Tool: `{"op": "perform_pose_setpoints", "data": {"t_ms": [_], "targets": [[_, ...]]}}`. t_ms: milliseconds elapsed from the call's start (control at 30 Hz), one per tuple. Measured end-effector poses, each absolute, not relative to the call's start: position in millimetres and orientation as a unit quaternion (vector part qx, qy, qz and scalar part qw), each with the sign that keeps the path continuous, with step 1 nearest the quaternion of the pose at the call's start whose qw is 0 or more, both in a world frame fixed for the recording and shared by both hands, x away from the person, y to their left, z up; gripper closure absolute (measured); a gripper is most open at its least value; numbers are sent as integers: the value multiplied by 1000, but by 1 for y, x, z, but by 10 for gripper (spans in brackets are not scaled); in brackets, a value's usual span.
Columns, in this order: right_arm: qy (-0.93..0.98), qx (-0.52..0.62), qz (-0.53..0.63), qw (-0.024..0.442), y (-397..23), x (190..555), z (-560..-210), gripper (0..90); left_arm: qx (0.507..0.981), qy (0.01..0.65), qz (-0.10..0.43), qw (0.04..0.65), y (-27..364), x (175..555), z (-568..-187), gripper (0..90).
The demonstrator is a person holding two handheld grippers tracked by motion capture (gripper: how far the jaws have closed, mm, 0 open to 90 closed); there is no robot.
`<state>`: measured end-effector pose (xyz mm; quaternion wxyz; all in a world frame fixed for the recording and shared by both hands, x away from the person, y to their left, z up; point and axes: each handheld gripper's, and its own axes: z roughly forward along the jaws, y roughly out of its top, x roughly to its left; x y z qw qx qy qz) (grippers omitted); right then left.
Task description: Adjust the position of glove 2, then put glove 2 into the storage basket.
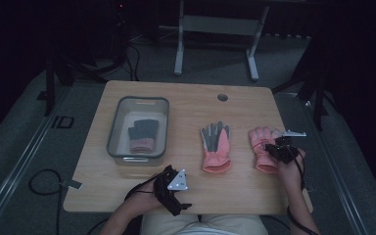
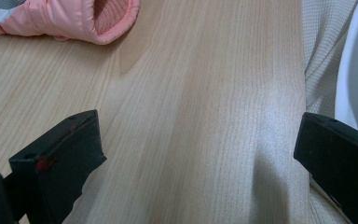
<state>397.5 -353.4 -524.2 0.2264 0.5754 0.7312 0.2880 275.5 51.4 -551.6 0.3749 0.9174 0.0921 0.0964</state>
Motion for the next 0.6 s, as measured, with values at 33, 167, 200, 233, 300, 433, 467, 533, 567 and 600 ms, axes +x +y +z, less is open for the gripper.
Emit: {"op": "perform_pose_setpoints", "data": {"t_ms": [33,167,200,233,300,433,467,533,567,600], "targets": [[731,575,288,227,-353,398,-524,864,918,93,97,374,51,276,-552,7],[727,574,292,238,-352,395,-516,877,917,93,97,374,51,276,-552,7],[727,574,292,238,-352,395,-516,877,917,93,97,374,51,276,-552,7],[726,574,294,238,-352,395,-514,880,917,93,98,374,52,275,-551,7],[719,576,303,243,-351,392,-507,882,917,93,98,375,52,275,-551,7],[715,572,312,254,-347,389,-493,883,917,94,97,376,52,275,-551,7],[713,572,316,256,-346,388,-489,883,917,93,97,376,52,275,-551,7],[708,572,323,260,-343,387,-480,883,916,92,96,377,52,275,-551,7],[706,571,328,262,-341,386,-474,883,917,93,97,377,52,275,-551,7],[705,569,331,262,-339,385,-470,882,917,93,96,375,52,275,-552,7]]}}
